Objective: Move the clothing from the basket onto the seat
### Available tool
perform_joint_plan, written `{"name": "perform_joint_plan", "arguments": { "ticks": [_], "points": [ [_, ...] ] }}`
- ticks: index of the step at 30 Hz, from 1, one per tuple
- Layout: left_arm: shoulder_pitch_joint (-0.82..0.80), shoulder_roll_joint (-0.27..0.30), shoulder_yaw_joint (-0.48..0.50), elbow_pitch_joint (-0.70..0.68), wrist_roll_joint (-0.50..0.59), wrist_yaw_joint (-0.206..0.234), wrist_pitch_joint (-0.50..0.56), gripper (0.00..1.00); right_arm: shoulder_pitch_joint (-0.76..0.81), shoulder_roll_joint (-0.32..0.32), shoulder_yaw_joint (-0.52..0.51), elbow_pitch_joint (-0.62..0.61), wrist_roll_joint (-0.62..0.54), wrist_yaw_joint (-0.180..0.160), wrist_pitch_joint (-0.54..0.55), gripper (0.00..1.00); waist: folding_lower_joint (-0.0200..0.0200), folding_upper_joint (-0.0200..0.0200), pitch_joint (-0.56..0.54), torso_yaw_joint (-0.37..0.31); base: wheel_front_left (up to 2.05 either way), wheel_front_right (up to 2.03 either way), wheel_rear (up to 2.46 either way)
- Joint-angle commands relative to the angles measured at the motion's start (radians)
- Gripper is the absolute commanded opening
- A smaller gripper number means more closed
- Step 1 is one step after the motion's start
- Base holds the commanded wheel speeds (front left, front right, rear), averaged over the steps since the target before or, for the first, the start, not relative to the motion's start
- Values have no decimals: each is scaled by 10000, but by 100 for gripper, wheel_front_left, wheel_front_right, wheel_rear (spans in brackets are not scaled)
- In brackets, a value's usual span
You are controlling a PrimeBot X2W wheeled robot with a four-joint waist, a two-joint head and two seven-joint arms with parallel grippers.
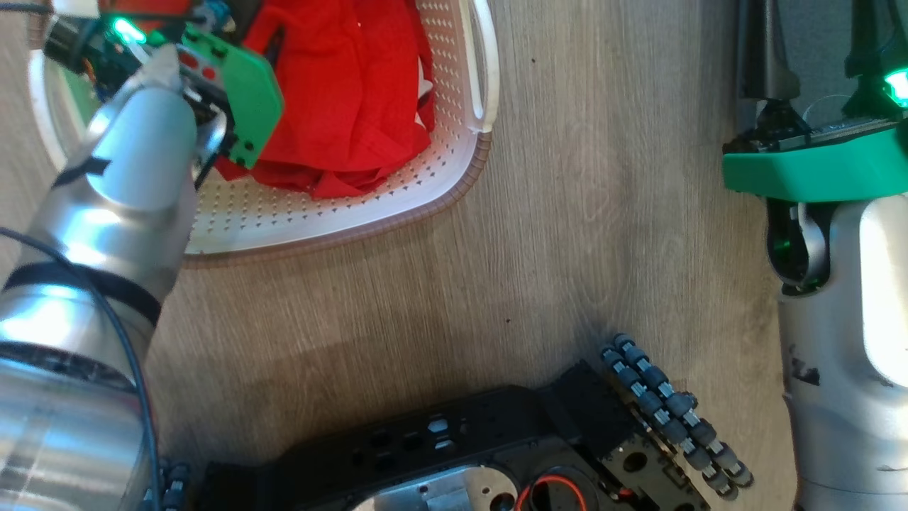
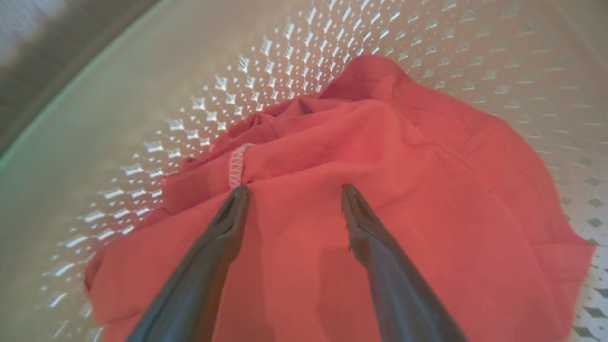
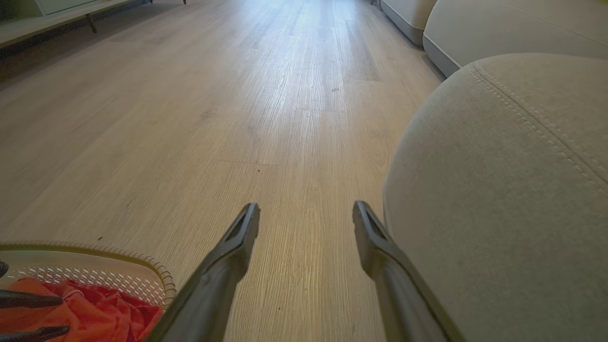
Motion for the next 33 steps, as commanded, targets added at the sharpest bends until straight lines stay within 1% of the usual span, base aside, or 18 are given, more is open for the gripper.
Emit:
{"name": "perform_joint_plan", "arguments": {
  "ticks": [1, 9, 17, 18, 19, 20, 21, 26, 33],
  "points": [
    [-120, 326, 56, -47, -75, -8, -112, 100, 348, 96, 135, -334, 97, -2, -63, 100, 1, 1, 92, -58, 0, 0, 0],
    [-614, 486, -144, 583, -78, 2, 253, 100, 445, 97, 140, -410, 391, -2, -63, 100, 1, 1, 562, -240, 0, 0, 0],
    [-621, 445, -472, 844, -25, 7, 589, 100, 403, 97, 178, -357, 644, -2, -63, 100, 1, 1, 720, -374, 0, 0, 0],
    [-598, 439, -496, 861, -52, 5, 586, 91, 399, 97, 175, -348, 676, -2, -63, 100, 1, 1, 719, -392, 0, 0, 0],
    [-564, 429, -537, 876, -72, 2, 587, 48, 396, 97, 145, -345, 713, -2, -63, 100, 1, 1, 706, -407, 0, 0, 0],
    [-519, 406, -574, 889, -105, -1, 576, 20, 401, 97, 96, -337, 758, -2, -63, 100, 1, 1, 672, -400, 0, 0, 0],
    [-457, 344, -581, 898, -189, -3, 544, 0, 417, 97, 41, -318, 767, -2, -63, 100, 1, 1, 614, -370, 0, 0, 0],
    [-126, -113, -452, 760, -892, -6, -79, 0, 642, 97, -259, -115, 567, -2, -63, 100, 1, 1, -46, 48, 0, 0, 0],
    [1028, -480, -275, 77, -2073, -8, -1162, 0, 1226, 97, -471, 203, 166, -2, -63, 100, 1, 1, -1827, 826, 0, 0, 0]
  ]
}}
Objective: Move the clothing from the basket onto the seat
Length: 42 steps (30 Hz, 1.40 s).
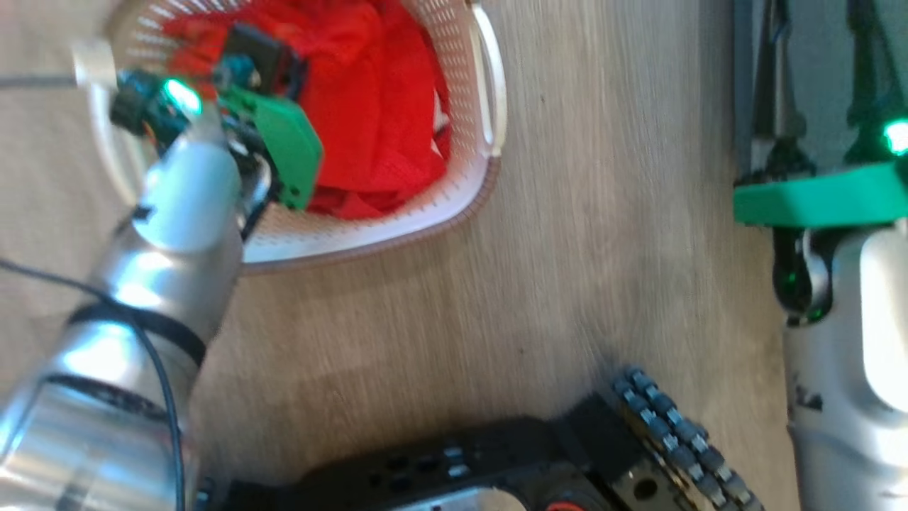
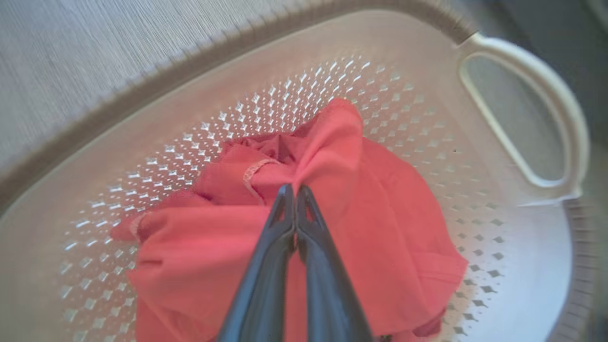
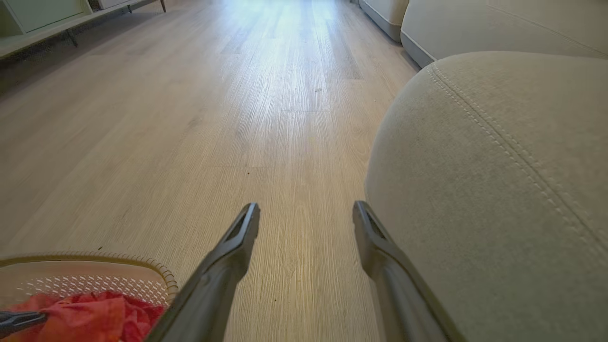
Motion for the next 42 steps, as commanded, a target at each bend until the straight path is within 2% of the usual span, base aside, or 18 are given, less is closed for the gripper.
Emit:
{"name": "perform_joint_plan", "arguments": {
  "ticks": [1, 7, 8, 16, 23, 34, 42],
  "points": [
    [642, 102, 243, -494, -378, -8, -271, 0, 680, 62, 65, -142, -140, -2, -63, 100, 0, 0, -1339, 708, 0, 0, 0],
    [1942, 395, 1003, -2130, -1167, 28, -427, 0, 1359, 62, 32, 220, -323, -2, -63, 100, 0, 0, -3097, 1333, 0, 0, 0],
    [1942, 395, 1003, -2130, -1167, 28, -427, 0, 1359, 62, 32, 220, -323, -2, -63, 100, 0, 0, -3097, 1333, 0, 0, 0],
    [4427, 666, 2335, -5014, -1595, 383, -432, 0, 2291, 62, 3, 705, -508, -2, -63, 100, 0, 0, -5066, 1878, 0, 0, 0],
    [6230, 755, 3212, -6881, -1645, 744, -433, 0, 2873, 62, -162, 942, -722, -2, -63, 100, 0, 0, -6335, 2108, 0, 0, 0],
    [8429, 796, 3986, -8093, -1721, 1237, -434, 0, 3750, 1, -68, 1514, -845, -2, -63, 100, 0, 0, -8156, 2150, 0, 0, 0],
    [8917, 891, 4090, -8505, -1677, 1407, -434, 0, 4173, -203, -9, 1822, -874, -2, -63, 100, 0, 0, -8624, 2254, 0, 0, 0]
  ]
}}
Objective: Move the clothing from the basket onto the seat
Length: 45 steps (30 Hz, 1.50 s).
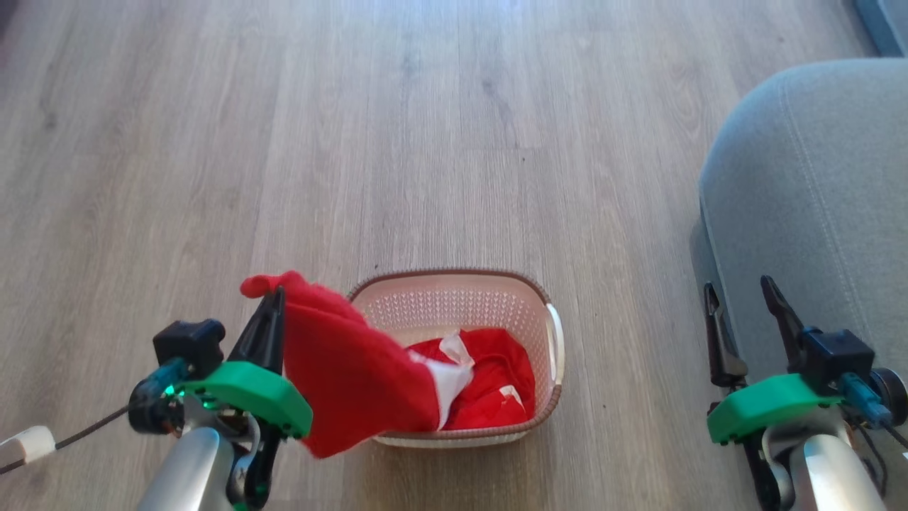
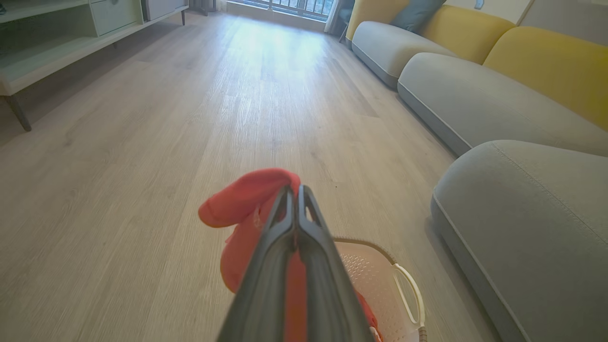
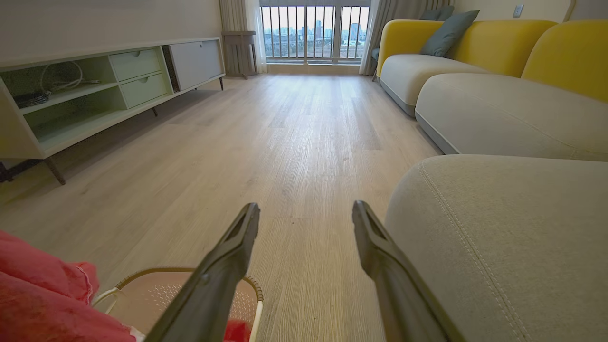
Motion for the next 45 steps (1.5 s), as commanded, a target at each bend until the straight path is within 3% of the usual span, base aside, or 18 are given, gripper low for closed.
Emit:
{"name": "perform_joint_plan", "arguments": {
  "ticks": [1, 32, 37, 45],
  "points": [
    [-265, 242, 396, -429, 42, 78, -137, 0, -175, -153, 288, -270, -100, -2, -67, 100, 2, -1, -49, 20, 0, 0, 0],
    [-175, 431, 206, -860, -102, 260, -2, 0, -228, -179, 616, -108, -21, -2, -67, 100, 2, -1, -92, 26, 0, 0, 0],
    [-415, 427, -41, -1077, 8, 177, 127, 0, -511, -366, 1918, -155, 164, -2, -67, 100, 2, -1, 17, 65, 0, 0, 0],
    [-1265, -80, -999, -1694, 268, -214, 576, 0, -1801, -553, 5334, 387, 955, -2, -67, 100, 2, -1, 1, 387, 0, 0, 0]
  ]
}}
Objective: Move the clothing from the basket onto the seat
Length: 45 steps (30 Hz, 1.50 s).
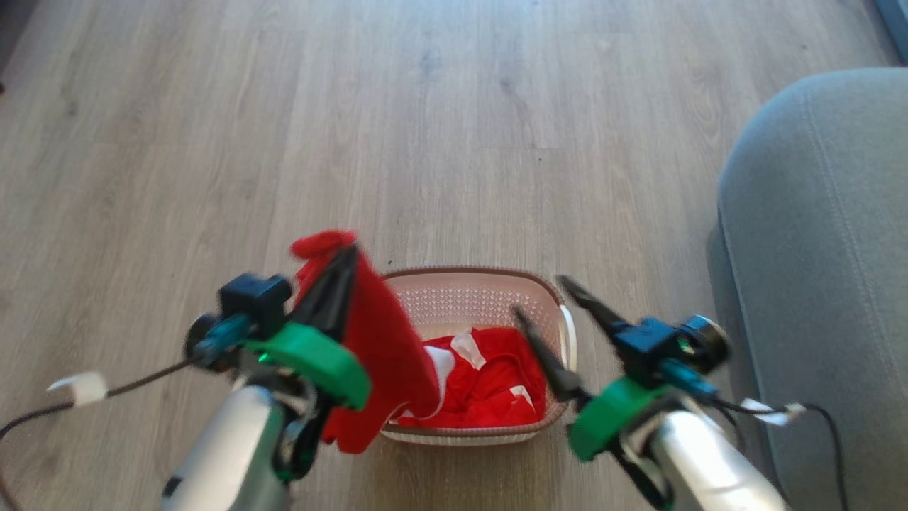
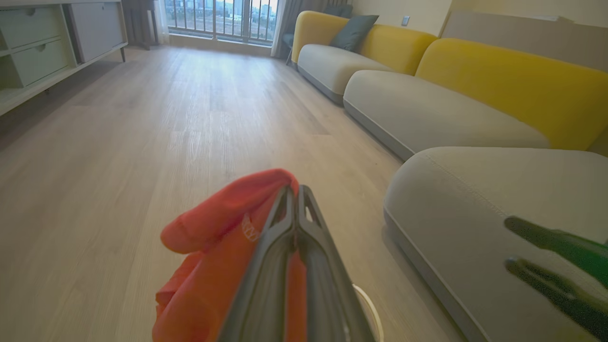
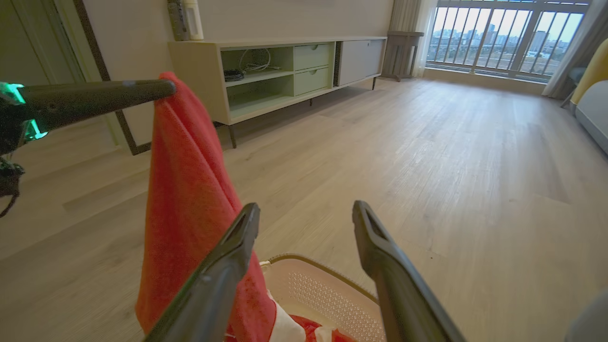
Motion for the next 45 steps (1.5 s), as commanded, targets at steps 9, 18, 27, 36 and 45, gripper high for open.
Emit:
{"name": "perform_joint_plan", "arguments": {
  "ticks": [9, 18, 27, 36, 45],
  "points": [
    [-1156, -467, -883, -1310, 299, -321, 607, 0, -1595, -213, 1904, 254, 860, -2, -67, 100, 0, 0, -137, 366, 0, 0, 0],
    [-1183, -725, -1922, -2563, 62, -470, 1162, 0, -2188, -335, 1936, 830, 887, -2, -67, 100, 0, 0, -103, 433, 0, 0, 0],
    [-1010, -686, -1960, -2724, -55, -286, 1134, 83, -2187, -397, 2028, 1106, 1465, -2, -67, 0, 0, 0, -63, 229, 0, 0, 0],
    [-896, -522, -1885, -1855, 3, -363, 389, 100, -2208, -767, 1177, 574, 1496, -2, -67, 0, 0, 0, 114, -449, 0, 0, 0],
    [-730, -706, -2314, 19, -165, -845, -613, 100, -1996, -1352, -232, -373, 1190, -2, -67, 0, 0, 0, 242, -2362, 0, 0, 0]
  ]
}}
